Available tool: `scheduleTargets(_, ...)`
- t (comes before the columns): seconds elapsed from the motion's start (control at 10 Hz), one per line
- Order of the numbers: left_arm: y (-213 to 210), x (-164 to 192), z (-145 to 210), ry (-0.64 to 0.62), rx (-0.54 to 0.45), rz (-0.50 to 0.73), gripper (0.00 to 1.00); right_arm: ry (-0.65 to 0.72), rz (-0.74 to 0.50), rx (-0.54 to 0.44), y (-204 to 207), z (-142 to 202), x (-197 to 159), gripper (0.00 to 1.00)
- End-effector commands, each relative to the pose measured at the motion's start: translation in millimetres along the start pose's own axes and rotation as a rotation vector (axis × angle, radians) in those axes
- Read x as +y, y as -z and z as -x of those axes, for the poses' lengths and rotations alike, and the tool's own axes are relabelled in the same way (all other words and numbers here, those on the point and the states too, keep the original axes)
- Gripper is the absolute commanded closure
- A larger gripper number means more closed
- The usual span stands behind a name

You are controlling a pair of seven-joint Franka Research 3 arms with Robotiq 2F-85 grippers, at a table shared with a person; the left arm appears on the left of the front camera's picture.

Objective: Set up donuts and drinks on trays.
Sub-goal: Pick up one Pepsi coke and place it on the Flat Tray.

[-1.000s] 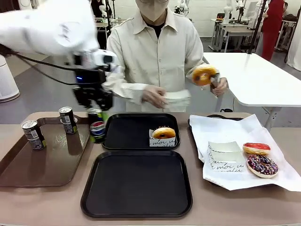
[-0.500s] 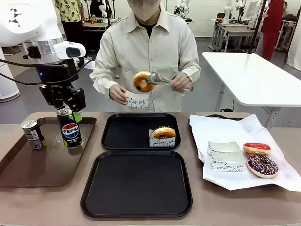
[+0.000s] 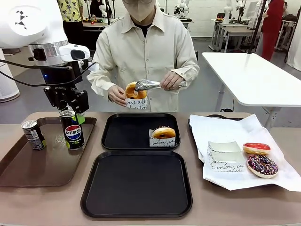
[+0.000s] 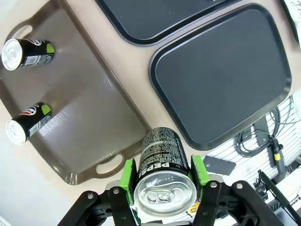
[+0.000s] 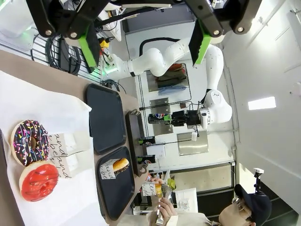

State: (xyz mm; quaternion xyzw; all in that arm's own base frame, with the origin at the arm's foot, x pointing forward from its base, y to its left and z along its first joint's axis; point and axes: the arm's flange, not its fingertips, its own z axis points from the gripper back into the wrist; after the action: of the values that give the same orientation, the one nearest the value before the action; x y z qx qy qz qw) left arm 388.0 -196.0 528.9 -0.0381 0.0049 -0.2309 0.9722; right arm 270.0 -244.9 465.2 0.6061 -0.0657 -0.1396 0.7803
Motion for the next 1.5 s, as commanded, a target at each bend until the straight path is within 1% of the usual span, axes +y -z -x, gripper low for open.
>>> scheduleTargets(0.0,-7.1,-0.6,-1.7,-0.001,0.002,0.004,0.42,-0.010,-0.023,-0.007,-0.2,-0.5,0.3,0.00)
scheduleTargets(1.4,-7.1,-0.6,-1.7,-0.001,0.002,0.004,0.42,-0.010,-0.023,-0.007,-0.2,-0.5,0.3,0.00)
